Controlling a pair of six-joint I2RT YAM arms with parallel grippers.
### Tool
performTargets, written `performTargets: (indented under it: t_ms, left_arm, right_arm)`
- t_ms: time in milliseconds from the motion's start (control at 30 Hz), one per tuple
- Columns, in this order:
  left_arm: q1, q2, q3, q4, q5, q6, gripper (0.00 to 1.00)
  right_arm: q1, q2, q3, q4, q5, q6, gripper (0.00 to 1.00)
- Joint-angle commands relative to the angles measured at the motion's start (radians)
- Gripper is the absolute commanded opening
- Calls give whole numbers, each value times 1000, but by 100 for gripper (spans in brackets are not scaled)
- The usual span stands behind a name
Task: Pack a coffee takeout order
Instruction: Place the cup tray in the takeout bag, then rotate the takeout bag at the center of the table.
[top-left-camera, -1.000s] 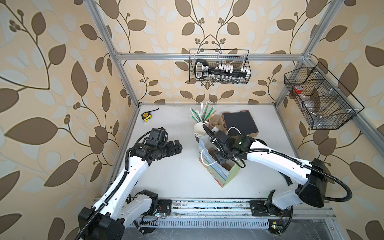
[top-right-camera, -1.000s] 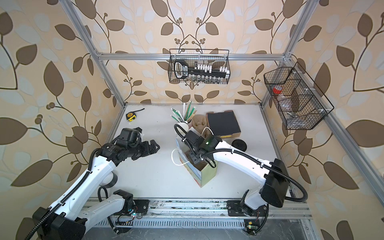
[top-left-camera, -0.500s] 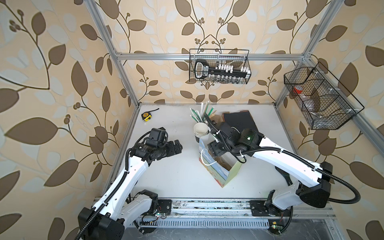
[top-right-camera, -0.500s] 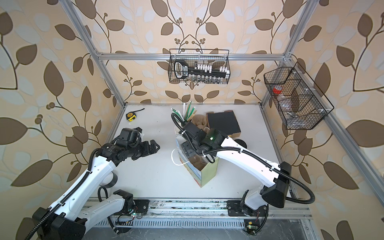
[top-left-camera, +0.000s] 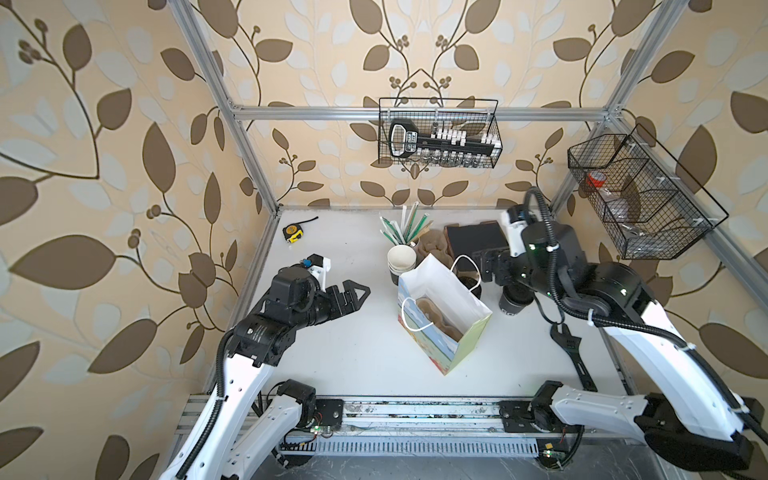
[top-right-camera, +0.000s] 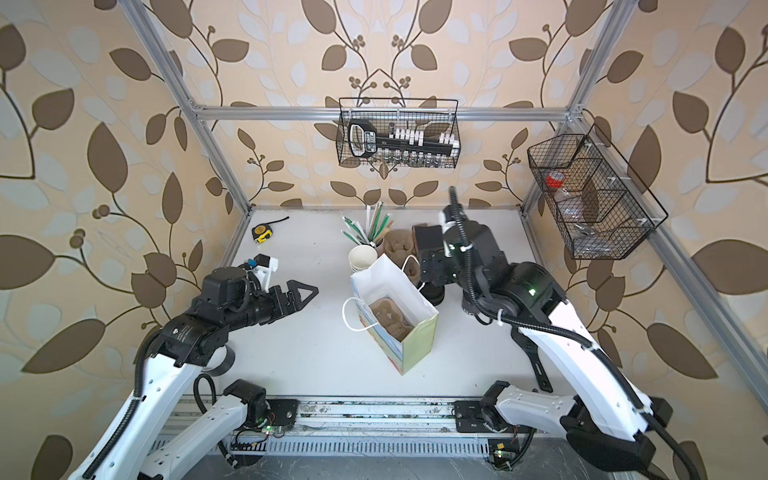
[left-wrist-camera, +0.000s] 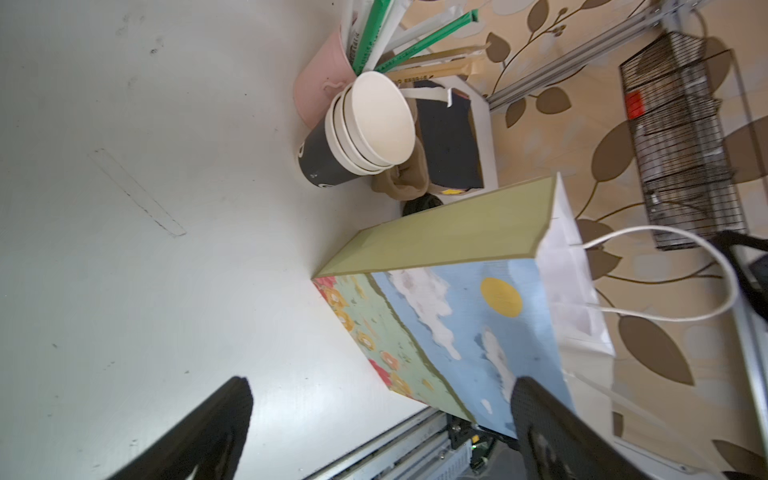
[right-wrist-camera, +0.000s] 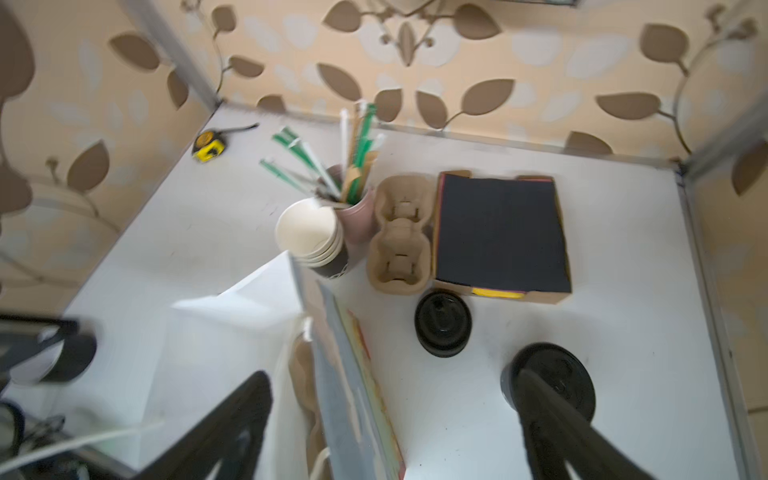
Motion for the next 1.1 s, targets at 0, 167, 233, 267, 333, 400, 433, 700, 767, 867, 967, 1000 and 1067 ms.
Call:
performTargets:
  t_ms: [0, 167, 233, 267, 333, 400, 433, 700, 767, 867, 967, 1000, 1067]
  left_arm:
    - [8, -38, 25, 19, 121, -143, 99]
    - [-19, -54, 28, 19, 146, -263, 98]
    - [-44, -49, 50, 19, 127, -280, 98]
    - [-58, -38, 60, 14, 117, -283, 98]
    - [-103, 2, 80, -8, 92, -288, 97]
    - [-173, 33, 87, -14, 34, -291, 96]
    - [-221, 47, 95, -32, -23, -288, 96]
    - [-330, 118, 100, -76, -186, -290, 97]
    - [-334, 129, 94, -93, -220, -271, 97]
    - [-333, 138, 71, -100, -268, -246, 97]
    - [-333, 158, 29, -63, -248, -245, 97]
    - [-334, 164, 11, -42, -232, -253, 97]
    - [-335, 182, -37, 27, -179, -278, 97]
  right_arm:
    - [-135, -68, -98, 9, -102, 31, 100]
    - [-285, -120, -178, 32, -177, 10, 100]
    - [-322, -118, -221, 36, -152, 1, 100]
    - [-340, -112, -241, 38, -142, 5, 100]
    - [-393, -100, -279, 39, -158, 12, 100]
    - [-429, -95, -316, 45, -153, 25, 100]
    - [-447, -93, -327, 46, -154, 28, 100]
    - [-493, -28, -398, 67, -84, 74, 100]
    - [-495, -20, -406, 73, -97, 97, 100]
    - [-494, -9, -442, 111, -102, 122, 100]
    - [-495, 37, -468, 123, -98, 141, 100]
    - [-496, 46, -475, 132, -100, 142, 100]
    - [-496, 62, -486, 162, -109, 141, 99]
